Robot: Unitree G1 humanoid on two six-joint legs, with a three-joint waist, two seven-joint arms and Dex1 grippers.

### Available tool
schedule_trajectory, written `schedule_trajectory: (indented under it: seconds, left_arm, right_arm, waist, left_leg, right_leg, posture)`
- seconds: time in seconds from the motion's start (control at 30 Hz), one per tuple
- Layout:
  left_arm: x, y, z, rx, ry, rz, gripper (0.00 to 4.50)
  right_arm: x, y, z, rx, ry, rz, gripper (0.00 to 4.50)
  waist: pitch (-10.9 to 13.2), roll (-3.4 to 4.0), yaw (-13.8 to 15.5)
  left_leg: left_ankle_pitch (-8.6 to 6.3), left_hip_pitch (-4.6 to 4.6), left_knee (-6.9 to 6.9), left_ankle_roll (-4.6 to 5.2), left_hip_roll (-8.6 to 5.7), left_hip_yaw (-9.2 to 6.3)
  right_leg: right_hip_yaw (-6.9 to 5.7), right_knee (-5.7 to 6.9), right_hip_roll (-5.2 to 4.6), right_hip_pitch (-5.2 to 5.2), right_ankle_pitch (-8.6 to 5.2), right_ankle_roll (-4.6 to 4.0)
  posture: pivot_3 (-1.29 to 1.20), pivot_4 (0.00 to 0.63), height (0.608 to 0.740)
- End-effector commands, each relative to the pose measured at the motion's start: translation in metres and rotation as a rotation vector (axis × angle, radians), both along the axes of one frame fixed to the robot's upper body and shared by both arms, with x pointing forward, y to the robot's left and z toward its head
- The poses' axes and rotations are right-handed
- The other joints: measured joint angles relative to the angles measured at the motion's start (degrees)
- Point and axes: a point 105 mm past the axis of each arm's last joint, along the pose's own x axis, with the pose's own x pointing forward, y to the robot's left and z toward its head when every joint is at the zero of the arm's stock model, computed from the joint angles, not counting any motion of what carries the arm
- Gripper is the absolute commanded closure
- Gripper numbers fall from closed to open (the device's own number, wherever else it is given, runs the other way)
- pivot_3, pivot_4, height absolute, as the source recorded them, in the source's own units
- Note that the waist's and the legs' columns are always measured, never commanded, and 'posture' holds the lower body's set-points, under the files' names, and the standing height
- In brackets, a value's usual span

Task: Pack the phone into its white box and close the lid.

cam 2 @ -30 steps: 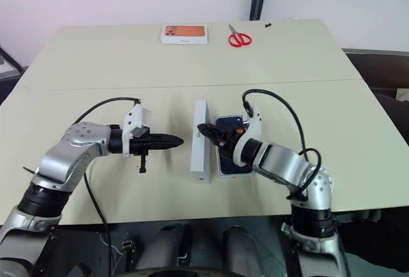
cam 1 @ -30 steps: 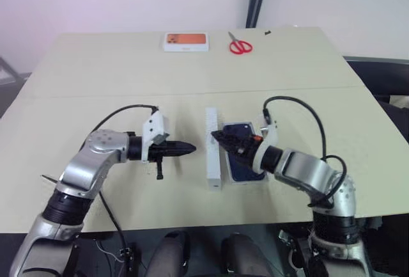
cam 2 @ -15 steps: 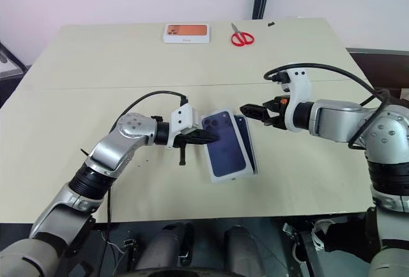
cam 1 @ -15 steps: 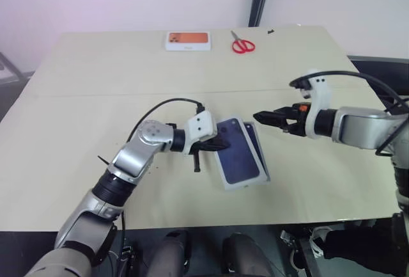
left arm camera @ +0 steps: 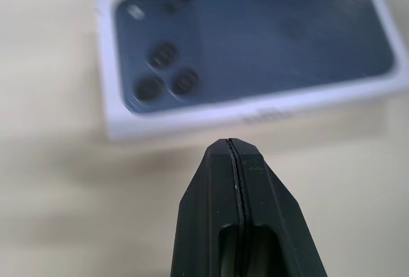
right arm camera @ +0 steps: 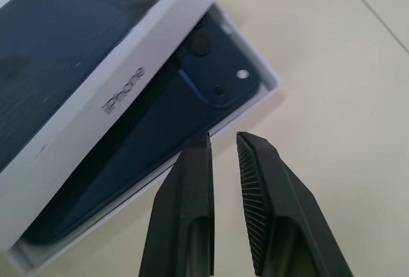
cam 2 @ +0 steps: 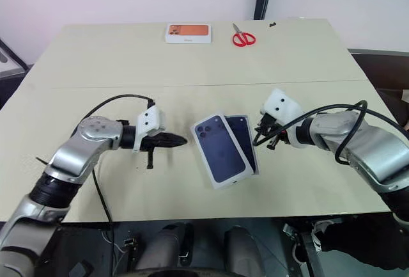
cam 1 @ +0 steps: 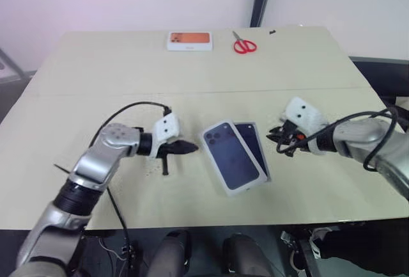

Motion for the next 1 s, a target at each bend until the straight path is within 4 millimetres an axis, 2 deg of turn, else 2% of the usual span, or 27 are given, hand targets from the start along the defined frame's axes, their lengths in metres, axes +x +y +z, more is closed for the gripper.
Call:
schedule_trajectory:
  seconds: [0.03, 0.33, 0.4, 0.63, 1.0]
  left_arm:
    - [-0.014, -0.009, -0.001, 0.032, 0.015, -0.09, 4.5]
    - [-0.001, -0.034, -0.02, 0.115, -0.022, -0.07, 4.5]
    - [0.001, -0.038, -0.02, 0.104, -0.025, -0.063, 4.5]
    - [0.009, -0.046, -0.013, 0.049, -0.052, -0.02, 4.5]
    - [0.017, -0.065, 0.01, -0.119, -0.07, 0.023, 4.5]
  right_arm:
    - [-0.002, 0.009, 0.005, -0.057, -0.07, 0.087, 3.93]
    - [-0.004, 0.026, -0.01, -0.098, -0.088, 0.178, 3.93]
    - [-0.005, 0.03, -0.013, -0.103, -0.088, 0.189, 4.49]
    - [-0.009, 0.037, -0.015, -0.121, -0.092, 0.222, 4.49]
    - [-0.01, 0.032, -0.012, -0.123, -0.088, 0.223, 4.49]
  waist:
    - [0.0, 0.0, 0.07]
    - [0.0, -0.01, -0.1]
    - [0.0, -0.01, -0.09]
    - [0.0, -0.01, -0.04]
    - [0.0, -0.01, -0.01]
  left_leg:
    - [0.0, 0.0, 0.01, 0.0, 0.0, 0.0]
    - [0.0, -0.01, 0.03, 0.0, -0.01, 0.02]
    - [0.0, -0.01, 0.03, 0.0, -0.01, 0.02]
    - [0.01, -0.01, 0.04, -0.02, -0.01, 0.01]
    - [0.11, 0.0, 0.07, -0.19, -0.01, 0.01]
  right_leg:
    - [0.0, 0.0, -0.01, 0.01, 0.0, 0.0]
    - [0.0, 0.02, 0.0, 0.01, 0.0, 0.0]
    - [0.0, 0.04, 0.01, -0.01, 0.0, 0.0]
    - [0.0, 0.04, 0.01, 0.0, 0.0, 0.0]
    - [-0.01, 0.05, 0.01, 0.01, 0.0, 0.01]
  posture:
    - [0.0, 0.15, 0.74]
    - [0.0, 0.15, 0.74]
    - [0.0, 0.15, 0.74]
    - [0.0, 0.15, 0.74]
    - [0.0, 0.15, 0.74]
